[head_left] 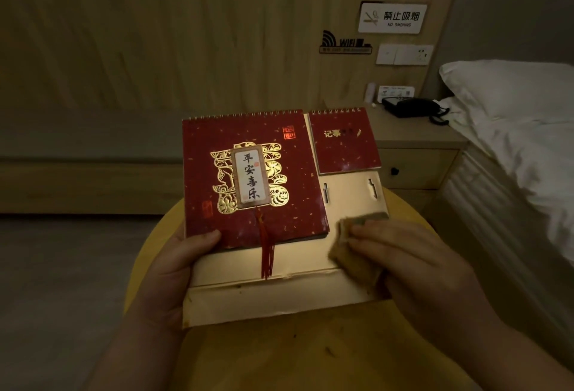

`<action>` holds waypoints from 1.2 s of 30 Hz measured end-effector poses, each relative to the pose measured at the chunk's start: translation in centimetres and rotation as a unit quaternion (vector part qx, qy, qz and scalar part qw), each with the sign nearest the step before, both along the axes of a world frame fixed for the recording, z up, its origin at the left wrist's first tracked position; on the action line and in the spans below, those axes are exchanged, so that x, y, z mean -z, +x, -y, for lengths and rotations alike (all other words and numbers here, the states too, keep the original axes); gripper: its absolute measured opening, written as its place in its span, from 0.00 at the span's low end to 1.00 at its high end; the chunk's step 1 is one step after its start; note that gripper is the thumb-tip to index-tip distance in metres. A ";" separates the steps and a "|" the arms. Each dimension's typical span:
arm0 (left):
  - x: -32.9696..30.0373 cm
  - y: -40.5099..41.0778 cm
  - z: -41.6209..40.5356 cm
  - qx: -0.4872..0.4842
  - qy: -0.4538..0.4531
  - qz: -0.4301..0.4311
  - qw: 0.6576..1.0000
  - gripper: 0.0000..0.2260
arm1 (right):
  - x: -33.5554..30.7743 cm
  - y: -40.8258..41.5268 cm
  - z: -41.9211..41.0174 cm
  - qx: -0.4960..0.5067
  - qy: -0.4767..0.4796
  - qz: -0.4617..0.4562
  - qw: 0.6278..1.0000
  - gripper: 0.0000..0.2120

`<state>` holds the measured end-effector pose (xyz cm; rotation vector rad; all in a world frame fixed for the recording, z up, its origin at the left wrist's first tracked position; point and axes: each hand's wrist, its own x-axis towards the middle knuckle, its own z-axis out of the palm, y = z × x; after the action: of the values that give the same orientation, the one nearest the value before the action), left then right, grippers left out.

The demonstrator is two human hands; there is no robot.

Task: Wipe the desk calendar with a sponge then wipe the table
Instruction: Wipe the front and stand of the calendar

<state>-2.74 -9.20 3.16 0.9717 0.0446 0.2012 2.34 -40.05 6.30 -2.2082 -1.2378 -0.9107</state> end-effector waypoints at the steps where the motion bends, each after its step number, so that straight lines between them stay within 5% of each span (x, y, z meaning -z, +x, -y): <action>1: 0.1 0.0 0.0 0.006 0.000 -0.002 1.000 0.17 | -0.8 0.7 -0.3 0.007 0.003 0.004 1.000 0.15; 8: 0.2 0.1 0.1 0.027 -0.001 -0.004 1.000 0.19 | -3.9 2.9 -2.2 0.055 -0.009 -0.001 0.998 0.13; 14: 0.2 0.3 -0.4 -0.007 -0.010 -0.007 1.000 0.17 | -0.1 -1.2 -0.5 0.026 0.002 -0.061 0.998 0.17; 23: 0.0 0.2 0.5 -0.003 -0.024 -0.014 1.000 0.17 | 2.0 -2.6 -0.4 0.125 0.102 -0.073 0.984 0.17; 36: -0.6 0.5 2.6 0.002 -0.043 -0.027 0.999 0.16 | 4.2 -7.0 -13.2 -0.017 0.128 -0.061 0.990 0.22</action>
<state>-2.20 -11.76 3.73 0.8915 0.1003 0.1689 -4.61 -26.81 2.09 -2.0025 -1.0374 -0.8557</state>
